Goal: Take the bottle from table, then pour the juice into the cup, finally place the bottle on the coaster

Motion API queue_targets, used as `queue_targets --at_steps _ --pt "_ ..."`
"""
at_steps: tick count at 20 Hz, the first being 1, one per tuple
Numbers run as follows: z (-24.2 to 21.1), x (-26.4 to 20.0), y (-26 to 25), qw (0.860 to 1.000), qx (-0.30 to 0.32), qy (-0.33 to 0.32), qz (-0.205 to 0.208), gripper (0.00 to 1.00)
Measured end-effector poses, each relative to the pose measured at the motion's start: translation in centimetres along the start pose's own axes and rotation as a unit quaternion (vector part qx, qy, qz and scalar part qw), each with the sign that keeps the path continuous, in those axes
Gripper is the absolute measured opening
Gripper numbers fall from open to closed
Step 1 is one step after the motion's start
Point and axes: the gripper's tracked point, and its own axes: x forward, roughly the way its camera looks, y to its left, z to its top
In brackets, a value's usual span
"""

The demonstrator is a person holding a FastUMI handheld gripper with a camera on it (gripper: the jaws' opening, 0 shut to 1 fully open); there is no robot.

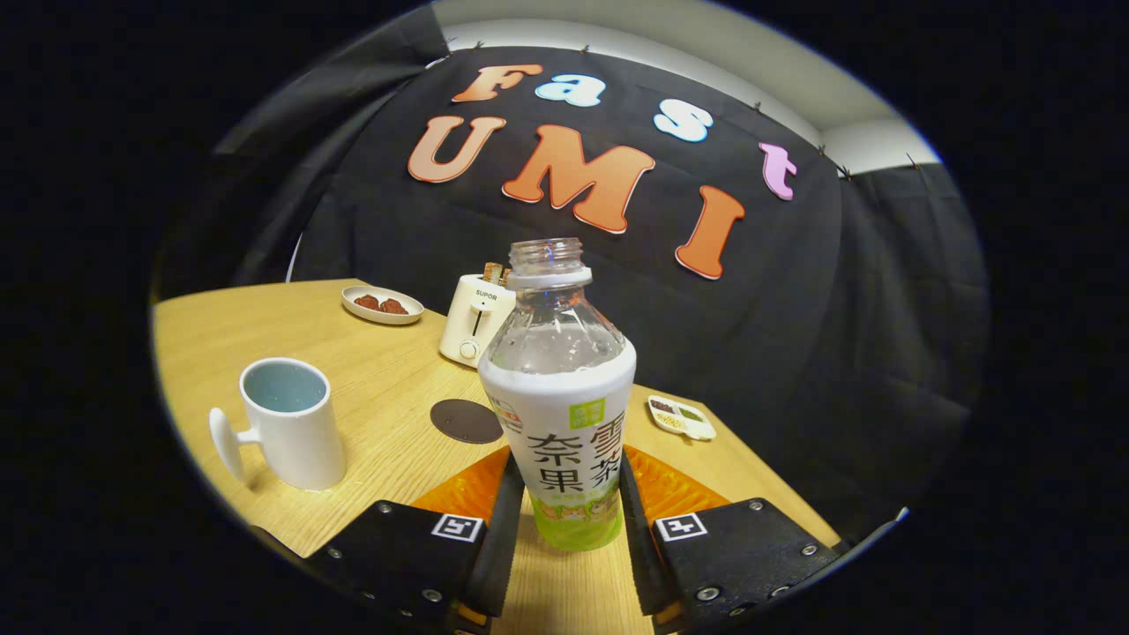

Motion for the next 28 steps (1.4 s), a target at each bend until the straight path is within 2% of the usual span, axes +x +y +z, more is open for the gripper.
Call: queue_targets --at_steps 3,7,14,19,24,28 --pt "1.0 0.0 0.8 0.998 -0.058 -0.023 -0.014 0.57" --pt "1.6 0.4 2.5 0.994 -0.101 -0.037 -0.009 0.57" --pt "2.4 1.2 3.9 0.976 -0.209 -0.059 -0.013 0.57" --pt "3.8 1.0 3.8 0.944 -0.309 -0.101 -0.049 0.57" --pt "4.5 1.2 4.0 0.922 -0.362 -0.121 -0.061 0.56" --pt "4.9 1.1 4.2 0.898 -0.411 -0.139 -0.073 0.56"
